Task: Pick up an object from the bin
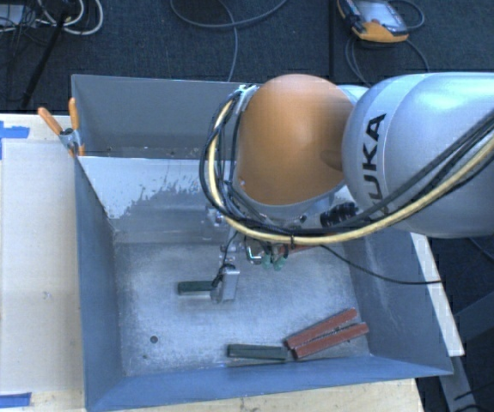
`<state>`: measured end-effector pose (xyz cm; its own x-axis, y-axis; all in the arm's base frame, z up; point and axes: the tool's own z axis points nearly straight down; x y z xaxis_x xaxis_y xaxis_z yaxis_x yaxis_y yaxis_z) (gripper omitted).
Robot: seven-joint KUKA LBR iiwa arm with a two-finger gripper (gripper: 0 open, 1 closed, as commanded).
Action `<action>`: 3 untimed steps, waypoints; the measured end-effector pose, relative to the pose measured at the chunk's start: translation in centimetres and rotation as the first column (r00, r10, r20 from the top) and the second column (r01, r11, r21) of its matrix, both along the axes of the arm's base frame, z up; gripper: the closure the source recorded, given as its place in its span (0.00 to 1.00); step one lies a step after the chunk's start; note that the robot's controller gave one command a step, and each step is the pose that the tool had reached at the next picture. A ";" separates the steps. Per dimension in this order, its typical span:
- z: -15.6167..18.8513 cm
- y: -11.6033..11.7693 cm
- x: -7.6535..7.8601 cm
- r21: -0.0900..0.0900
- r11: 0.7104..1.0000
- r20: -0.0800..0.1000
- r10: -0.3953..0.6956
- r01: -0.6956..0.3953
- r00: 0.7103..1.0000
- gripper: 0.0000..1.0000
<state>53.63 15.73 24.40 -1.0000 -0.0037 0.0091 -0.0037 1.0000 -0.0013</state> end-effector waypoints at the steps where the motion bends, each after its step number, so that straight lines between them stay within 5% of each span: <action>1: 0.5 -0.1 0.2 0.001 1.000 0.008 -0.005 0.005 1.000 0.00; 3: -15.9 -5.0 3.9 0.002 0.999 0.012 0.044 -0.044 0.999 0.00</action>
Offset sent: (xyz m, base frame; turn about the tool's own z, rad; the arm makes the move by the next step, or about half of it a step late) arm 0.0437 -0.0504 -0.1740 0.0381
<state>57.49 10.77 8.45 -0.9988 -0.0482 -0.0031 -0.0482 0.9988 0.0002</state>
